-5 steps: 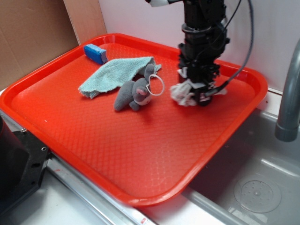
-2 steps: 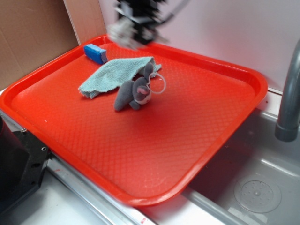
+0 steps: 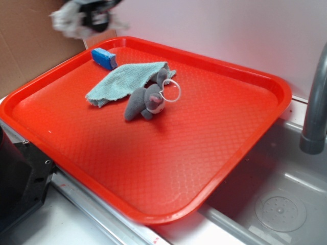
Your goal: Grab the white paper.
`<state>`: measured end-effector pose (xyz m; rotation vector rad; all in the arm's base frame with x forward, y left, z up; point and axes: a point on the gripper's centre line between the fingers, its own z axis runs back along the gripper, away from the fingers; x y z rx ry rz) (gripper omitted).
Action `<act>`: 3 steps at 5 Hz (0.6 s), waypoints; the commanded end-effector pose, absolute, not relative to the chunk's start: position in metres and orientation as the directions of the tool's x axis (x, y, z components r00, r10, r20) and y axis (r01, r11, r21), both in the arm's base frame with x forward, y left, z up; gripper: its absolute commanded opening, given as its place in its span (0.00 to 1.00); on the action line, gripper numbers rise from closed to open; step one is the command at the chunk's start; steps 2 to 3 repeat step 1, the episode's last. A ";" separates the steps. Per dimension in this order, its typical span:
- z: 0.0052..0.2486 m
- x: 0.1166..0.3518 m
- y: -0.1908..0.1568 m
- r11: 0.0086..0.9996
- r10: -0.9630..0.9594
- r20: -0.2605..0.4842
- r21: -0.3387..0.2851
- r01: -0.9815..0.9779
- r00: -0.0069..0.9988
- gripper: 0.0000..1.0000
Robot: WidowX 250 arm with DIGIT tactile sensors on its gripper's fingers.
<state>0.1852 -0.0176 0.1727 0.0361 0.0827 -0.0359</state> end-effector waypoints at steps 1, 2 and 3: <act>0.183 0.166 -0.025 0.996 0.038 0.000 0.077 -0.038 0.999 0.00; 0.183 0.166 -0.025 0.996 0.038 0.000 0.077 -0.038 0.999 0.00; 0.183 0.166 -0.025 0.996 0.038 0.000 0.077 -0.038 0.999 0.00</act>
